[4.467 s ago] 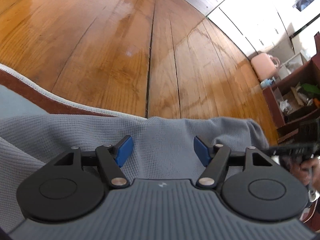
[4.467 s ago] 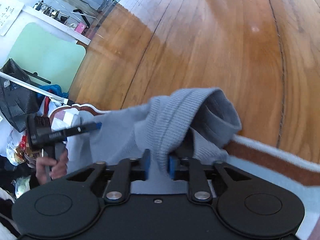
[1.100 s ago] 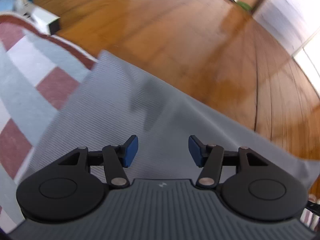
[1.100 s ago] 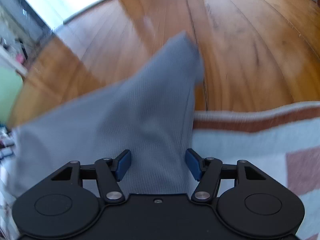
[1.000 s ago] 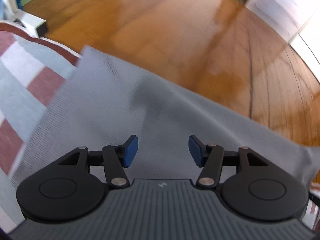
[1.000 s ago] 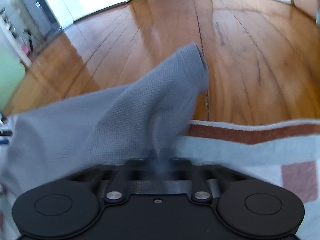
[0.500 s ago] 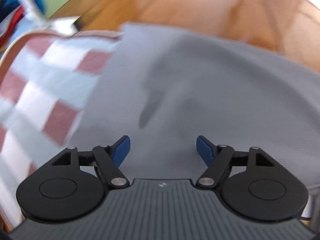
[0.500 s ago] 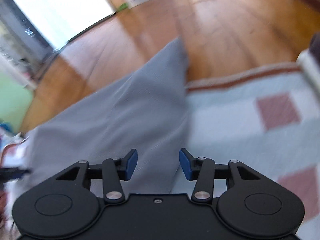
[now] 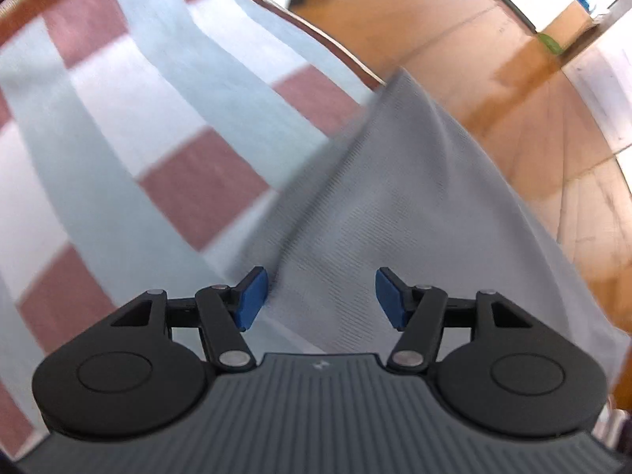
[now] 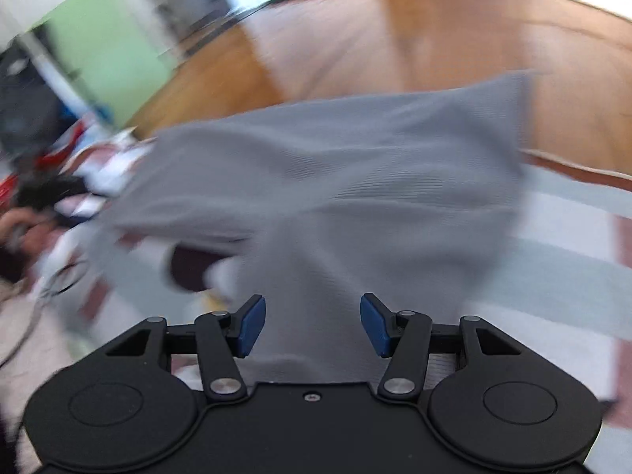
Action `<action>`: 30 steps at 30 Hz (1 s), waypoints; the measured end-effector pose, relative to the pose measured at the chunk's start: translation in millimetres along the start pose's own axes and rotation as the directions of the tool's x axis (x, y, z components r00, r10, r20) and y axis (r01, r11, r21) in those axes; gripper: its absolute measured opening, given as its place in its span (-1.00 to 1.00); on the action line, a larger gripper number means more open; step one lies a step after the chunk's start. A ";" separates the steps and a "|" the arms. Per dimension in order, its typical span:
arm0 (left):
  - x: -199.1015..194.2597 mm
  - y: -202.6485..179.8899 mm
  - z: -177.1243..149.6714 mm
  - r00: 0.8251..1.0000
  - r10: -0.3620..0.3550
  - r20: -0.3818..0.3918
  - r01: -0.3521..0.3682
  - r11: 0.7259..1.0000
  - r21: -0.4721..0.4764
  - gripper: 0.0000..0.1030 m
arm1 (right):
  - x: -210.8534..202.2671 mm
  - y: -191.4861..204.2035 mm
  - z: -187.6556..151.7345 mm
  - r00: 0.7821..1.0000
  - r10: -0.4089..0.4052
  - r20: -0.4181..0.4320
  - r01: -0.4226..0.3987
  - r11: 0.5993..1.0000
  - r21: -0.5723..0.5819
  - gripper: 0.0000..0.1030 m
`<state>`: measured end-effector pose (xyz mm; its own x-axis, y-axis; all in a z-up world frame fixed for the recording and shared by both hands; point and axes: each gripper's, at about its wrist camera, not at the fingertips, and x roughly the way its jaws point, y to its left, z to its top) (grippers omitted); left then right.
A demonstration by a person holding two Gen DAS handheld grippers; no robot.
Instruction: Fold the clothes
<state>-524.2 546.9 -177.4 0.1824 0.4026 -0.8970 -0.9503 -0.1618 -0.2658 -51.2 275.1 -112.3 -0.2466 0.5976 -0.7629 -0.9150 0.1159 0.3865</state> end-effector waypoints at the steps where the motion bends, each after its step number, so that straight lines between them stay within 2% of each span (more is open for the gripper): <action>1: 3.3 -7.8 -0.9 0.999 0.039 0.001 -0.039 0.998 0.041 0.18 | 8.3 6.6 5.8 0.999 0.039 -0.034 -0.040 0.999 -0.011 0.15; 3: 9.5 -24.0 -3.1 0.994 0.110 0.011 -0.111 0.987 0.119 0.18 | 29.0 21.8 5.7 0.993 0.064 -0.097 -0.067 0.997 -0.030 0.16; 5: 6.6 -40.7 -8.5 0.990 0.133 0.050 -0.141 0.972 0.188 0.17 | 49.6 31.6 3.9 0.990 0.004 -0.143 -0.015 0.997 -0.078 0.11; 6: 2.7 -51.2 -12.5 0.988 0.133 0.082 -0.149 0.961 0.234 0.17 | 55.5 36.8 -1.2 0.987 -0.034 -0.159 0.016 0.994 -0.111 -0.05; 7: -1.2 -61.7 -16.5 0.985 0.131 0.113 -0.158 0.947 0.280 0.19 | 59.3 39.8 -5.3 0.982 -0.060 -0.178 0.034 0.989 -0.144 -0.78; 8: -4.1 -80.3 -26.8 0.984 0.113 0.140 -0.157 0.919 0.362 0.21 | 59.1 40.8 -4.3 0.980 -0.075 -0.183 0.045 0.986 -0.159 -0.81; 9: -6.8 -99.9 -38.0 0.982 0.092 0.165 -0.157 0.881 0.447 0.22 | 56.3 36.7 -2.2 0.983 -0.064 -0.174 0.039 0.989 -0.143 -0.81; 11: -12.3 -136.3 -66.2 0.991 -0.022 0.134 -0.060 0.814 0.578 0.22 | 50.5 28.5 2.3 0.987 -0.045 -0.155 0.028 0.993 -0.112 -0.82; 12: -15.1 -154.4 -80.5 0.991 -0.079 0.110 -0.010 0.771 0.637 0.22 | 46.2 23.6 6.5 0.989 -0.041 -0.145 0.028 0.996 -0.086 -0.82; 14: -20.6 -190.6 -109.1 0.981 -0.186 0.050 0.088 0.666 0.741 0.22 | 36.3 11.4 14.6 0.992 -0.001 -0.125 0.000 1.000 -0.006 -0.81; 16: -25.4 -214.2 -133.3 0.953 -0.295 -0.066 0.234 0.582 0.779 0.25 | 24.3 -0.3 22.6 0.992 0.084 -0.096 -0.077 0.994 0.074 -0.81; 18: -30.1 -237.0 -157.2 0.901 -0.391 -0.188 0.375 0.482 0.792 0.32 | 17.0 -7.5 29.1 0.984 0.162 -0.081 -0.151 0.981 0.122 -0.80; 19: -29.2 -245.8 -169.1 0.889 -0.396 -0.231 0.405 0.442 0.800 0.34 | 14.0 -10.0 29.7 0.984 0.158 -0.076 -0.147 0.980 0.132 -0.80; 21: -23.8 -256.3 -187.7 0.883 -0.374 -0.285 0.430 0.396 0.811 0.34 | 12.8 -12.4 26.5 0.986 0.145 -0.081 -0.135 0.983 0.123 -0.80; 23: -14.3 -261.8 -200.7 0.876 -0.344 -0.339 0.457 0.364 0.811 0.34 | 18.6 -17.3 20.7 0.974 0.190 -0.122 -0.171 0.973 0.154 -0.78; 24: -3.7 -260.8 -201.6 0.876 -0.322 -0.358 0.466 0.374 0.802 0.34 | 23.5 -21.0 17.2 0.962 0.228 -0.151 -0.198 0.962 0.187 -0.77; 26: 12.9 -257.4 -201.2 0.877 -0.282 -0.390 0.478 0.411 0.777 0.34 | 32.7 -29.1 8.8 0.942 0.268 -0.201 -0.215 0.944 0.250 -0.73; 28: 21.2 -253.1 -199.0 0.877 -0.253 -0.409 0.481 0.456 0.749 0.34 | 37.7 -36.8 -0.5 0.938 0.246 -0.245 -0.175 0.944 0.280 -0.67; 30: 26.5 -246.4 -196.7 0.875 -0.227 -0.428 0.482 0.495 0.723 0.34 | 21.4 -41.1 -5.7 0.954 0.179 -0.240 -0.110 0.955 0.276 -0.65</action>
<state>-235.7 420.2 -205.1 0.4829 0.0028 -0.8757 -0.5646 0.7653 -0.3089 -20.7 278.7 -147.4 -0.4758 0.4004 -0.7832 -0.7586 0.2639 0.5958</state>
